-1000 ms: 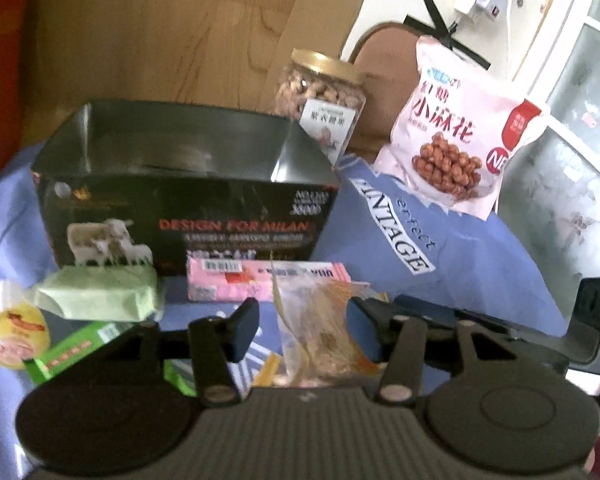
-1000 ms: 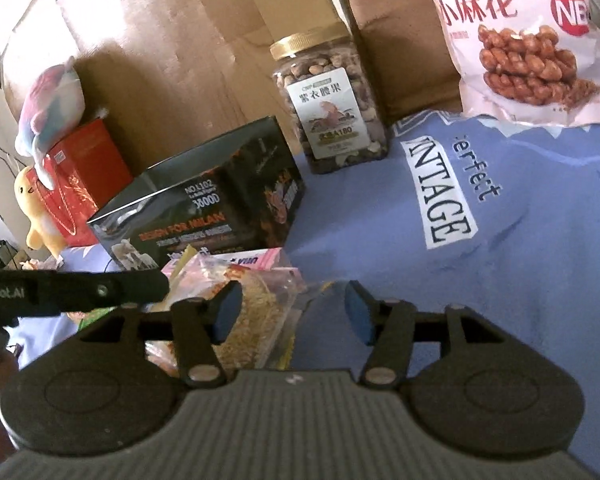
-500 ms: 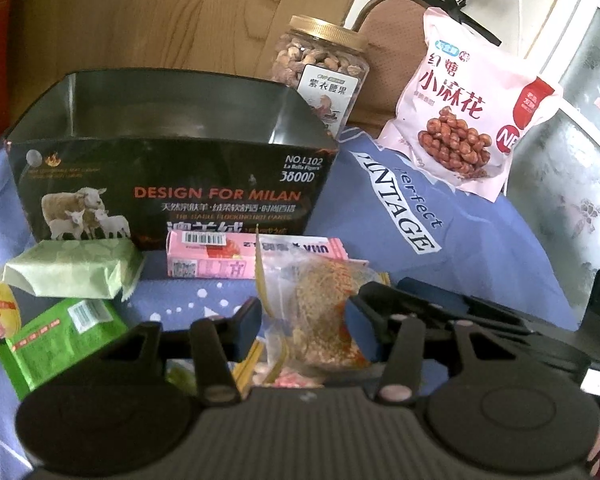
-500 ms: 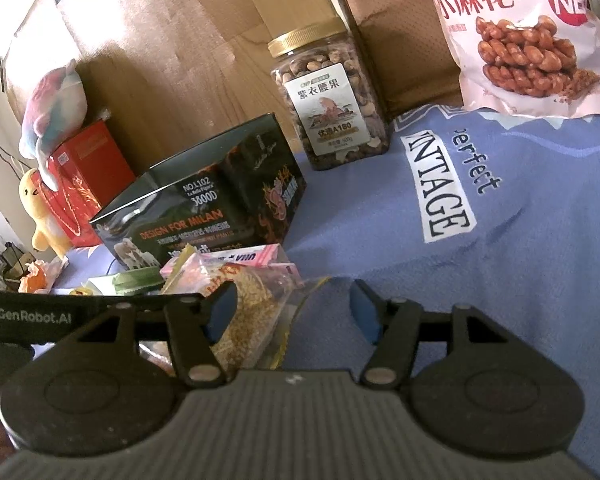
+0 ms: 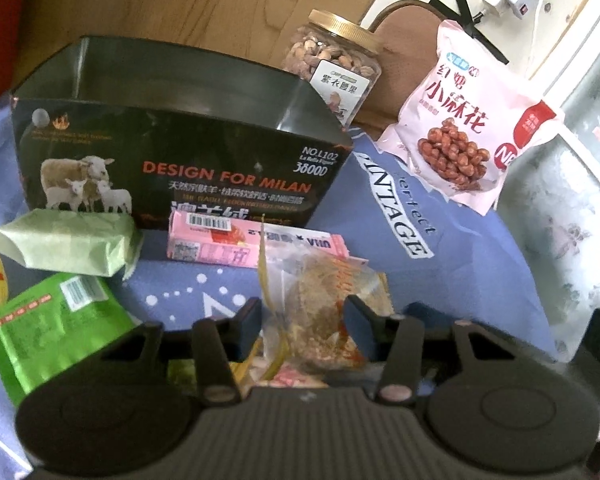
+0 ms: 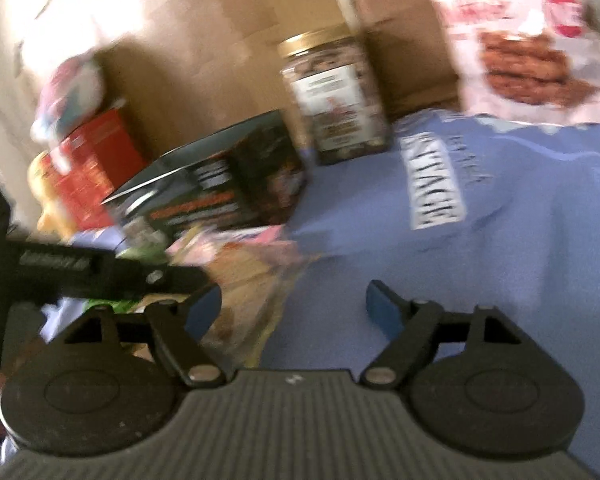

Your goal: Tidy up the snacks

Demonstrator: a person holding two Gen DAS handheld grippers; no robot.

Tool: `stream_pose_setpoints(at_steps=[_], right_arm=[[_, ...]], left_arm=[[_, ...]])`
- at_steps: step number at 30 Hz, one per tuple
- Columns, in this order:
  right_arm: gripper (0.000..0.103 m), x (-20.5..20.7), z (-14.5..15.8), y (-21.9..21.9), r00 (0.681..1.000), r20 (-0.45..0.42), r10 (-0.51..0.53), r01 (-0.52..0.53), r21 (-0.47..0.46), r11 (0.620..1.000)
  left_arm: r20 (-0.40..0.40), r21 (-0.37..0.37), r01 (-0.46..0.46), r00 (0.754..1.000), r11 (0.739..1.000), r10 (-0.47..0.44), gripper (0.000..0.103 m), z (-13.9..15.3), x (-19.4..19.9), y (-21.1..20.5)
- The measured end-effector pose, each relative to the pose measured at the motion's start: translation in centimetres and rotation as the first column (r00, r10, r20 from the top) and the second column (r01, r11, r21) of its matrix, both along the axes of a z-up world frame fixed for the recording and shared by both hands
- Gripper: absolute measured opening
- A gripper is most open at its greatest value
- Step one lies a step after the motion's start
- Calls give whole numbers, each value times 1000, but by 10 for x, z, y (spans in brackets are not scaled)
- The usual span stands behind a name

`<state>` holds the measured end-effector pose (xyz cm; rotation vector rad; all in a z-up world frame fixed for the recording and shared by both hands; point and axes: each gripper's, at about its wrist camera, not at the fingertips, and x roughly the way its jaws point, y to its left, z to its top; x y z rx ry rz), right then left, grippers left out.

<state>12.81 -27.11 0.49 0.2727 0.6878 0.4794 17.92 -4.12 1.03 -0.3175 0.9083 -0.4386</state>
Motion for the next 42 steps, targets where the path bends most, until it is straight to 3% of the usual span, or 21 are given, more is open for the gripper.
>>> stream_pose_setpoints(at_steps=[2,4,7,10,16,22,29,33,35,38,42], right_arm=[[59,-1,0,7,996,-3,91,-91,41,995],[57,-4,1,12,995,14,102,-103,24,994],[42,-8,4,11,994,51,99,-100,20,995],[36,-11,10,8,990,81,117,-122,65,990],[36,-15,45,32,961,245,130,-135,4,991],[36,35,68,67,936,329,126,-114,-55,992],[37,74,54,88,934,350,67,-39,-86,995],[44,68,44,94,909,414,46,34,-184,982],[52,65,41,95,898,440,29,73,-214,974],[54,58,42,90,885,466,26,71,-189,979],[54,41,53,83,869,491,63,-13,-105,994]], left_arm=[[9,0,3,1000,1000,-3,44,0,-2,-1],[15,-7,1,1000,1000,-1,40,0,-4,1],[34,-18,3,999,1000,-2,37,4,-13,6],[86,-12,0,996,1000,1,36,15,-28,14],[208,-57,-31,977,998,43,36,50,-37,34],[298,-57,-123,945,991,134,37,77,0,49],[265,-36,-192,944,981,194,37,62,52,50],[261,-10,-193,947,981,189,37,48,64,39],[269,14,-196,945,980,185,37,42,64,35],[281,-9,-182,943,983,177,39,46,52,43],[362,-71,-229,901,971,239,45,62,9,82]])
